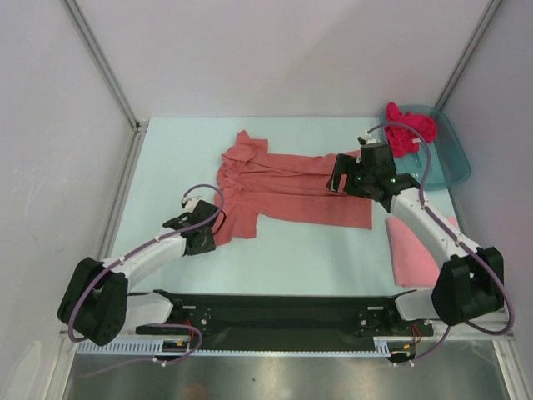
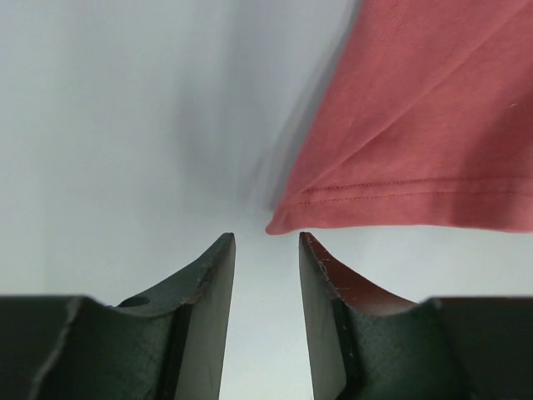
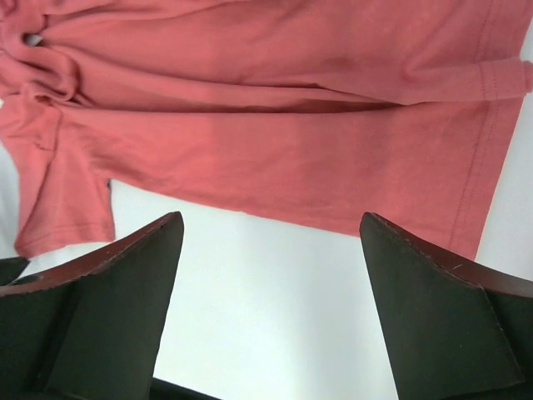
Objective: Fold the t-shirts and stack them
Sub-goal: Flatten the tshirt out
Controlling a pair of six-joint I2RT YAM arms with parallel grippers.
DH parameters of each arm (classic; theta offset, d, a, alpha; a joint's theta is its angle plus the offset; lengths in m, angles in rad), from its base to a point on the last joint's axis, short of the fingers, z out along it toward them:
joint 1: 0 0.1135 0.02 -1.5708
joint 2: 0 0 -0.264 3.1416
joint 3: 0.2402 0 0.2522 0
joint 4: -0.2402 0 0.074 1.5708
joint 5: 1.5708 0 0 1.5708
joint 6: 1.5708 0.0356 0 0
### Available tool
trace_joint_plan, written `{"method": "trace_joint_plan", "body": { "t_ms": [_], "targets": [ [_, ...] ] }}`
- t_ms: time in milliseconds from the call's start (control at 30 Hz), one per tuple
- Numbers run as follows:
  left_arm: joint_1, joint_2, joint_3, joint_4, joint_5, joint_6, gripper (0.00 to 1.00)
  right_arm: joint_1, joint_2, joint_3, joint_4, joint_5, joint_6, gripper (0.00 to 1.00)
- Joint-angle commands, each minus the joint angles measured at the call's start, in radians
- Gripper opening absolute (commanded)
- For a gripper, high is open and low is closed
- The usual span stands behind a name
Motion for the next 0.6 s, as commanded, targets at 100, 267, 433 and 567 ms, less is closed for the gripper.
{"method": "trace_joint_plan", "body": {
  "t_ms": [100,267,433,567],
  "targets": [
    [0.006,0.042,0.009,0.08,-0.007,0.017,0.42,0.009,-0.092,-0.035,0.013,-0.016,-0.021,0.93],
    [0.046,0.071,0.021,0.112,0.033,0.053,0.42,0.008,-0.103,-0.05,0.007,-0.013,-0.024,0.93],
    [0.098,0.088,0.029,0.144,0.099,0.088,0.42,0.006,-0.113,-0.059,0.006,-0.01,-0.028,0.93],
    [0.105,0.09,0.036,0.161,0.13,0.116,0.41,0.008,-0.107,-0.059,0.007,-0.003,-0.032,0.93]
  ]
}}
